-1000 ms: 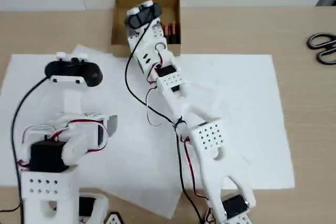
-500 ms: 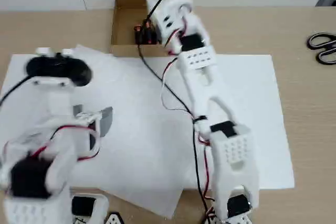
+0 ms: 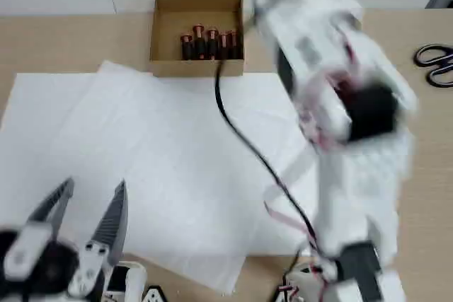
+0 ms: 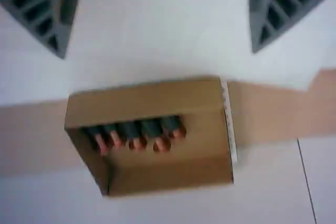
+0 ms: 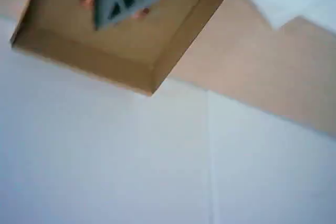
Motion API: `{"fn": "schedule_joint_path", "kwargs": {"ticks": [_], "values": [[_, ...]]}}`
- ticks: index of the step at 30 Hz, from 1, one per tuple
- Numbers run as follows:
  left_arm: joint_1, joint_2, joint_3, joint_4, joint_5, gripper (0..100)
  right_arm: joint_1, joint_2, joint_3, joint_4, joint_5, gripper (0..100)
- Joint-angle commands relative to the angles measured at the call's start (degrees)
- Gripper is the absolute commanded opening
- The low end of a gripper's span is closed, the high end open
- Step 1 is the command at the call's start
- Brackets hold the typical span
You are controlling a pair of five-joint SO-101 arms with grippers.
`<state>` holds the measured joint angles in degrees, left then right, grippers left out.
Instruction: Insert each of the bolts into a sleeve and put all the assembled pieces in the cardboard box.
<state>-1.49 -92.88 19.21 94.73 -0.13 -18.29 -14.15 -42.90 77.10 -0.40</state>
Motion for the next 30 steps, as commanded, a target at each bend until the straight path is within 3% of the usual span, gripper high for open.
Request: {"fn": "schedule_joint_path", "kwargs": {"ticks": [1,4,10,19,24,30], "values": [[0.0,-5.5,4.1,-0.4,-0.4,21,0.3,-11.3,-1.8,12.2,0.4,21.7],[-0.1,-10.4,9.4,-2.1,-0.4,21,0.6,-17.8,-1.7,19.1,0.4,21.7],[-0.4,-11.3,14.6,-3.5,-0.2,21,0.7,-32.7,8.5,18.9,0.5,21.7],[-0.3,-11.3,14.8,-3.6,-0.1,21,1.4,-61.3,50.0,18.2,0.7,21.7],[-0.3,-11.3,16.0,-4.0,-0.3,21,6.6,-75.8,71.6,11.7,0.7,21.7],[-0.4,-11.4,27.9,-6.9,-0.4,21,12.4,-90.8,94.9,2.2,0.8,21.7]]}}
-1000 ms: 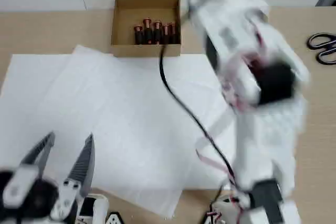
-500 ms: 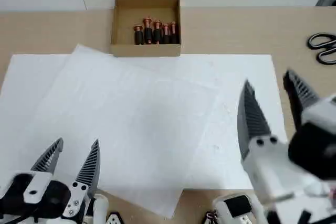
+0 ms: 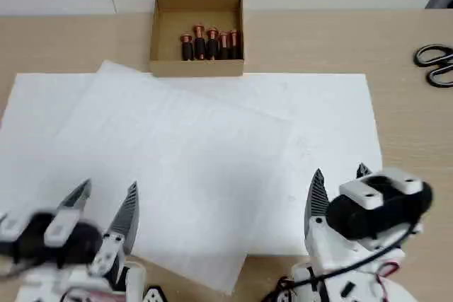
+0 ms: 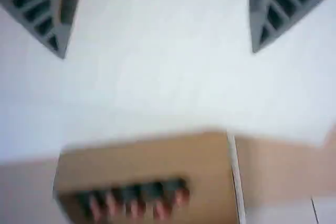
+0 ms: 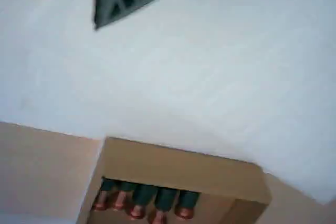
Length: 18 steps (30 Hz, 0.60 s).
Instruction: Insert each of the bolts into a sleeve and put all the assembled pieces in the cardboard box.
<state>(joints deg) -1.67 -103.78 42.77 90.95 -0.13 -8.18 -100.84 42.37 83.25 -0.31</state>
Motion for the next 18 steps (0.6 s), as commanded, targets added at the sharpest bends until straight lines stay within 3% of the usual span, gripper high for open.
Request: {"fn": "schedule_joint_path", "kwargs": {"ticks": [1,5,18], "values": [[-0.2,-0.5,5.9,-4.5,-0.4,21,3.2,-3.4,11.9,-4.3,0.7,21.7],[-0.2,-0.5,13.2,-6.9,-0.4,21,5.8,-2.3,17.9,-5.6,0.6,21.7],[-0.2,-0.5,40.4,-20.3,-0.3,21,6.2,-3.0,47.4,-28.8,0.6,21.7]]}}
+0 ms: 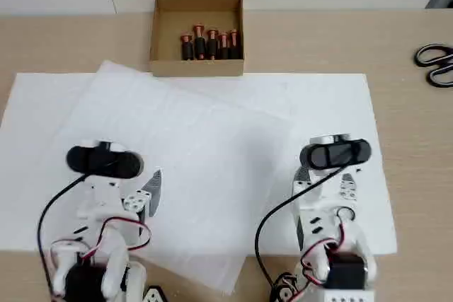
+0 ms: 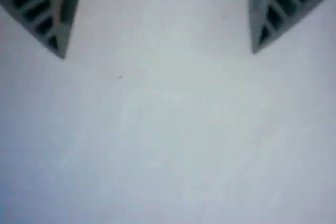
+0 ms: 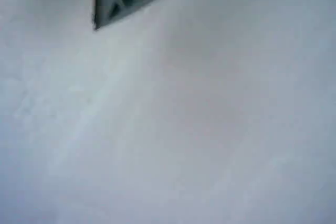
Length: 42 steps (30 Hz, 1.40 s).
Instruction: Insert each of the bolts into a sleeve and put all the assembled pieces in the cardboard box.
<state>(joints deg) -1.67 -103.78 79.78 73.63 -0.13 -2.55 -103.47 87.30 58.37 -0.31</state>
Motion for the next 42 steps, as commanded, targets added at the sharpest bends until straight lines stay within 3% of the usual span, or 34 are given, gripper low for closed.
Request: {"fn": "schedule_joint_path", "kwargs": {"ticks": [1,12,42], "values": [[-0.2,-0.5,5.1,-3.7,-0.3,21,0.6,-0.4,3.9,-4.7,0.6,21.7],[-0.3,-0.5,11.6,-4.8,-0.1,21,0.6,-0.4,9.1,-6.2,0.6,21.7],[-0.2,-0.5,11.5,-4.8,-0.2,21,0.5,-0.4,9.1,-6.2,0.6,21.7]]}}
